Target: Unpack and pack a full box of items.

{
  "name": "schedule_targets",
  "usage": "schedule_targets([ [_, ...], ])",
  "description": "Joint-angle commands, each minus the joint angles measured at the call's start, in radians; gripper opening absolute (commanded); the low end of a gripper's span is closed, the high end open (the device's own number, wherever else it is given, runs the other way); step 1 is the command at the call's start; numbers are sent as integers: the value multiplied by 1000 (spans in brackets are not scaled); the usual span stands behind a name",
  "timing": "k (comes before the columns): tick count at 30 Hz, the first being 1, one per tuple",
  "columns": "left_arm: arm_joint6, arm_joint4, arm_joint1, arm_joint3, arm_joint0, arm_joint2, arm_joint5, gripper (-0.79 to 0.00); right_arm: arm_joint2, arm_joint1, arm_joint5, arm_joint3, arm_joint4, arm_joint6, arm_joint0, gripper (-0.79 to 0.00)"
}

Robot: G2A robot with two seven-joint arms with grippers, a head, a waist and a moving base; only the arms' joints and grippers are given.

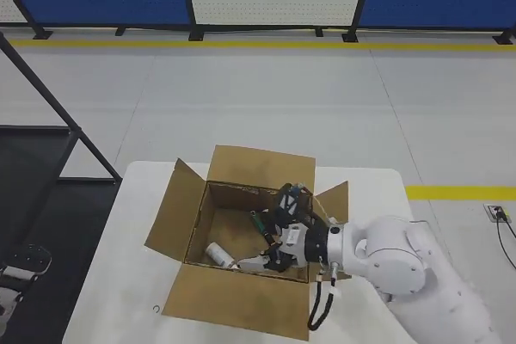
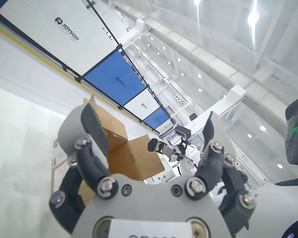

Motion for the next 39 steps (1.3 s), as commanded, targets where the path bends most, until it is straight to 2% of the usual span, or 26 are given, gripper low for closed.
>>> schedule_targets([
  [1, -18, -18, 0, 4, 12, 3, -11, 0, -117, -32, 55, 93, -66, -7, 95, 0],
  [4, -54, -34, 2, 8, 18, 14, -12, 0, -207, -69, 115, 208, -96, -25, 165, 0],
  [18, -49, -33, 2, 9, 17, 14, -7, 0, -219, -73, 107, 225, -80, -29, 156, 0],
  [19, -29, -28, 2, 11, 8, 17, 14, 0, -235, -80, 141, 255, -110, -24, 168, 0],
  [24, 24, -63, 11, 36, -60, 9, 126, 0, -397, -153, 429, 343, -332, 27, 266, 0],
  [27, 13, -96, 18, 60, -93, -7, 158, 0, -484, -206, 545, 420, -435, 55, 312, 0],
  [29, -7, -106, 23, 74, -106, -17, 179, 0, -520, -243, 589, 473, -446, 73, 332, 0],
  [32, -27, -103, 28, 81, -115, -26, 193, 0, -559, -298, 603, 587, -440, 124, 370, -6],
  [34, -27, -103, 28, 81, -115, -26, 193, 0, -572, -333, 581, 664, -408, 159, 397, -34],
  [35, -27, -103, 28, 81, -115, -26, 193, 0, -576, -350, 564, 704, -387, 174, 406, -80],
  [37, -27, -103, 28, 81, -115, -26, 193, 0, -583, -383, 533, 780, -356, 189, 427, -80],
  [39, -27, -103, 28, 81, -115, -26, 193, 0, -594, -414, 533, 848, -347, 199, 441, -172],
])
